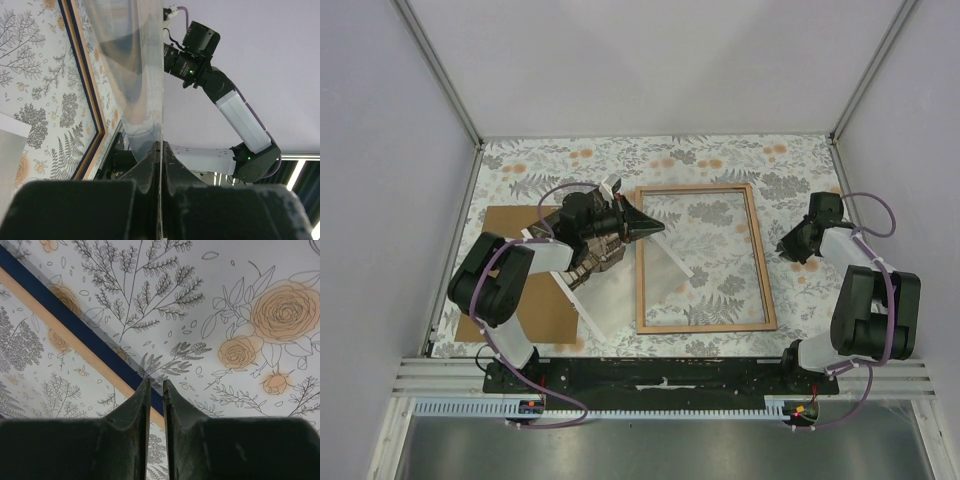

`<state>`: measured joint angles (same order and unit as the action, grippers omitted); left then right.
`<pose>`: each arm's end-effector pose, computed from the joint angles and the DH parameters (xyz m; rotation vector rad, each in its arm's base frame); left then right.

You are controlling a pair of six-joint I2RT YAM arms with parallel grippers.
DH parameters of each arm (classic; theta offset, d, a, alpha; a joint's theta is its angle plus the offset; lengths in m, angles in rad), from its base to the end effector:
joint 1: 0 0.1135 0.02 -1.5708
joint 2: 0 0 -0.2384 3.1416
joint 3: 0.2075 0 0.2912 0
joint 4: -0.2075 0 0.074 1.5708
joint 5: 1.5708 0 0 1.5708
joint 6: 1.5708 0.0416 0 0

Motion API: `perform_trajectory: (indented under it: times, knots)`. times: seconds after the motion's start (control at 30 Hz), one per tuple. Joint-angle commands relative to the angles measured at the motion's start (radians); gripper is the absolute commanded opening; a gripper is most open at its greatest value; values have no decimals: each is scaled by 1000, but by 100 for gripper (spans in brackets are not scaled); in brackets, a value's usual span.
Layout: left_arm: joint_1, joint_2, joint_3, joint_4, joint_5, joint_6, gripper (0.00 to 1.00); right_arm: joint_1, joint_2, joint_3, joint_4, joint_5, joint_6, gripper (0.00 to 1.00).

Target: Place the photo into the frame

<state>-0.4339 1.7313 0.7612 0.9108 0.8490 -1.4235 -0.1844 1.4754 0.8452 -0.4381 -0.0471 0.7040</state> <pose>0.3225 -0.1839 0.1417 -0.1922 2.0805 -1.9710 0.3135 -0.0565 0.1301 1.1278 2.4070 0.2358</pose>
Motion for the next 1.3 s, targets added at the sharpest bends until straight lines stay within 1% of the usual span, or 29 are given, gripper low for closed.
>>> perform_trajectory:
  times: [0.0, 0.1, 0.2, 0.33, 0.6, 0.8, 1.0, 1.03, 1.13, 1.2, 1.27]
  knots:
    - [0, 2, -3, 171, 22, -61, 2, 2, 3, -21, -22, 9, 31, 21]
    - [1, 2, -2, 132, 30, -25, 2, 3, 22, -37, -34, -8, 49, 17]
    - [3, 7, 3, 90, 38, 15, 2, 3, 55, -43, -36, -16, 55, 16]
    - [17, 7, -2, 73, 39, 35, 2, 10, 74, -73, -7, -37, 69, 15]
    - [58, -21, -7, -30, 53, 118, 2, 80, 62, -136, 21, -50, 103, 14]
    - [61, -13, -7, -38, 65, 138, 2, 108, 17, -187, 35, -56, 121, 14]
    - [61, 5, 0, -38, 70, 138, 2, 118, 25, -175, 47, -82, 94, 14]
    - [61, 10, 3, -38, 67, 135, 2, 117, 28, -169, 44, -73, 91, 15]
    - [60, 17, 6, -33, 61, 132, 2, 105, 37, -146, 45, -54, 71, 23]
    - [60, 25, 10, -32, 61, 132, 2, 94, 45, -121, 44, -54, 58, 27]
    - [60, 30, 12, -30, 61, 130, 2, 83, 51, -95, 42, -42, 48, 27]
